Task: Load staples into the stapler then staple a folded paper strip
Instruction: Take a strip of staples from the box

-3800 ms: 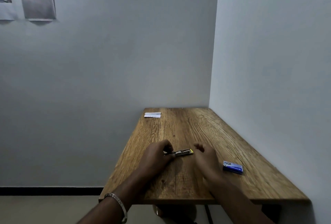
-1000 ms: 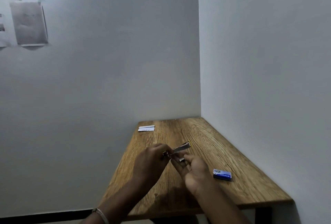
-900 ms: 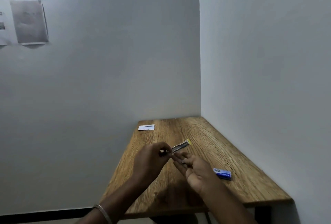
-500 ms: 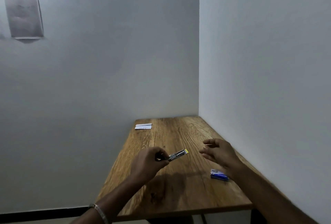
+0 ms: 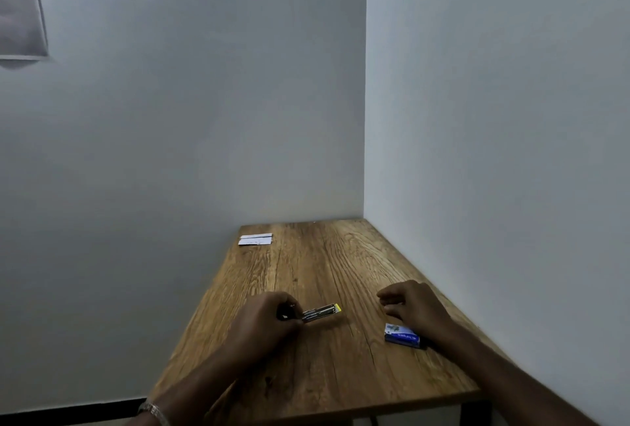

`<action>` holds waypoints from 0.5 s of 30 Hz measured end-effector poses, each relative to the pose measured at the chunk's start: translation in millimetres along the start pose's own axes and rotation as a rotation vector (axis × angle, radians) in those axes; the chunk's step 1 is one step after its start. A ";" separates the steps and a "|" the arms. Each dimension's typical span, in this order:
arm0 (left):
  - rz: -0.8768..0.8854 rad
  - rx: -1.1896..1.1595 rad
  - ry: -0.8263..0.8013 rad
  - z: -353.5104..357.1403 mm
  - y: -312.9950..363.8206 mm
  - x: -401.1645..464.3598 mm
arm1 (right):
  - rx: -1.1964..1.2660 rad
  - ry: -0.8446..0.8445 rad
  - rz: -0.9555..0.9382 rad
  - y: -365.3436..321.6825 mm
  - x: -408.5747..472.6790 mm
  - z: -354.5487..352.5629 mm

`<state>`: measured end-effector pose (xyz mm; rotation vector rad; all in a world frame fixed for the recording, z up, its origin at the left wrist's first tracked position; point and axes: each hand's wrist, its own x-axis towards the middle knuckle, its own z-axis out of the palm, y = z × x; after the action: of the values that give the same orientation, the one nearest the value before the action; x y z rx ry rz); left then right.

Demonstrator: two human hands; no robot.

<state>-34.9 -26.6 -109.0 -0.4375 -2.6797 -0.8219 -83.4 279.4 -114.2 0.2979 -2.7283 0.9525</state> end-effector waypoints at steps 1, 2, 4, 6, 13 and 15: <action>-0.002 -0.001 -0.011 0.1 -1.0 0.3 | 0.012 -0.012 0.001 2.0 0.1 -1.0; -0.004 -0.001 -0.021 -0.1 -1.5 0.6 | 0.033 -0.020 0.005 3.8 -0.1 -2.1; -0.011 -0.002 -0.031 -1.1 -1.6 1.5 | 0.119 -0.011 0.029 6.3 -1.1 -3.7; -0.015 0.008 -0.039 -2.2 -0.7 2.5 | 0.211 0.037 0.062 6.0 -3.8 -4.8; 0.000 0.031 -0.045 -1.7 2.0 3.8 | 0.193 0.162 0.020 -1.9 -31.2 -8.3; -0.011 0.018 -0.049 -1.8 1.2 3.3 | 0.167 0.179 -0.003 -2.4 -44.0 -10.9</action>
<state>-37.1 -26.1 -105.8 -0.4447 -2.7348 -0.7993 -39.3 289.4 -117.1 0.2341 -2.4919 1.1499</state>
